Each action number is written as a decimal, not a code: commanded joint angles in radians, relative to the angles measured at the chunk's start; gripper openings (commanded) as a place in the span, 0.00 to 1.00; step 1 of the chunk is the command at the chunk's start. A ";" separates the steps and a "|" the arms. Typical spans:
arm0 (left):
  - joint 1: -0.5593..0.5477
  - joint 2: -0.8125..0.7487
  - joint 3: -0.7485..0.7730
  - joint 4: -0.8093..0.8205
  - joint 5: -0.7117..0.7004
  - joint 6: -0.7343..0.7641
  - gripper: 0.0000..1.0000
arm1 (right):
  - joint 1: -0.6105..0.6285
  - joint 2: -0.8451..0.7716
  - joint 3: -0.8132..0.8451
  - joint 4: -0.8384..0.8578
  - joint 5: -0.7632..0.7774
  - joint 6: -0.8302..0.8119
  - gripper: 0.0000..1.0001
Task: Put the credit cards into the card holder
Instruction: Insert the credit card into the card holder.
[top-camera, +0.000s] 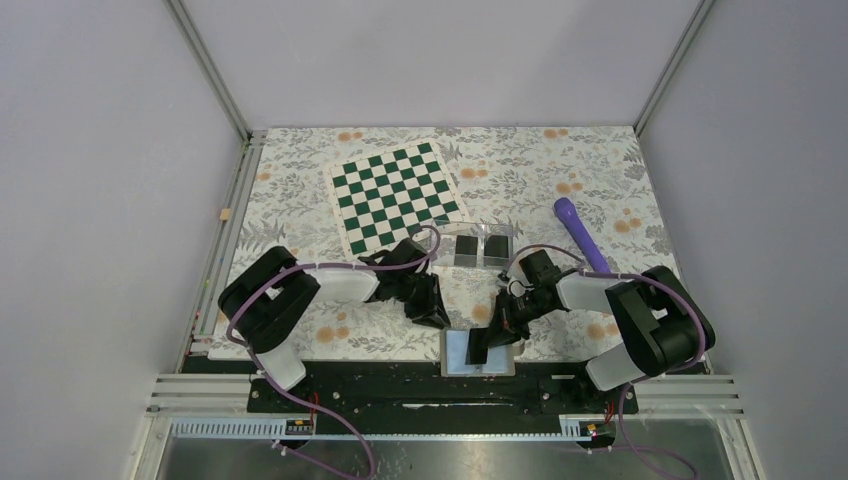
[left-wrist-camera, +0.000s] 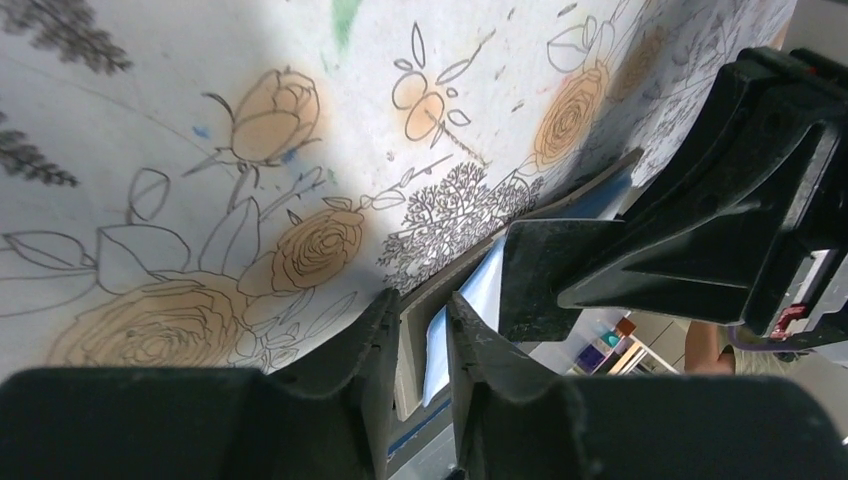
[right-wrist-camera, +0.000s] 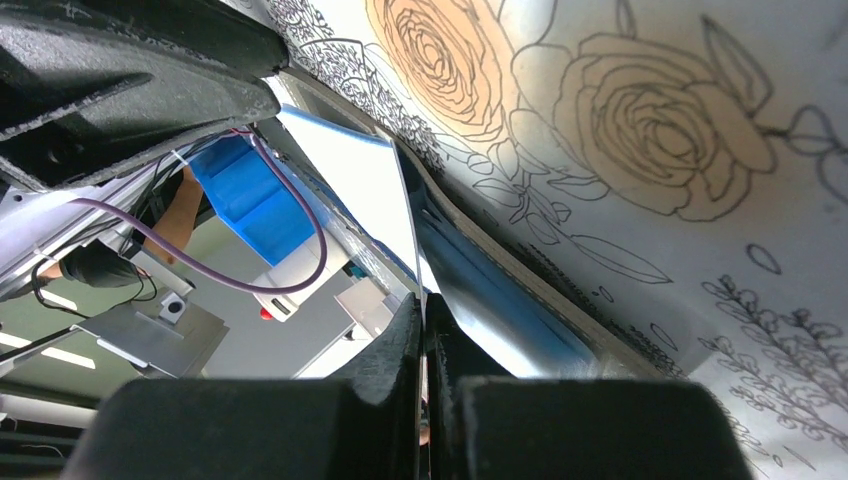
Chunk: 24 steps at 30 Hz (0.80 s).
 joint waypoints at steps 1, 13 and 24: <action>-0.017 -0.023 -0.027 -0.027 -0.006 0.022 0.26 | 0.012 0.012 -0.005 -0.033 0.044 -0.026 0.00; -0.001 -0.145 -0.140 -0.126 -0.083 0.072 0.35 | 0.012 0.024 -0.014 -0.021 0.030 -0.028 0.00; -0.104 -0.170 -0.262 0.142 0.088 -0.177 0.39 | 0.013 0.045 -0.013 -0.015 0.025 -0.031 0.00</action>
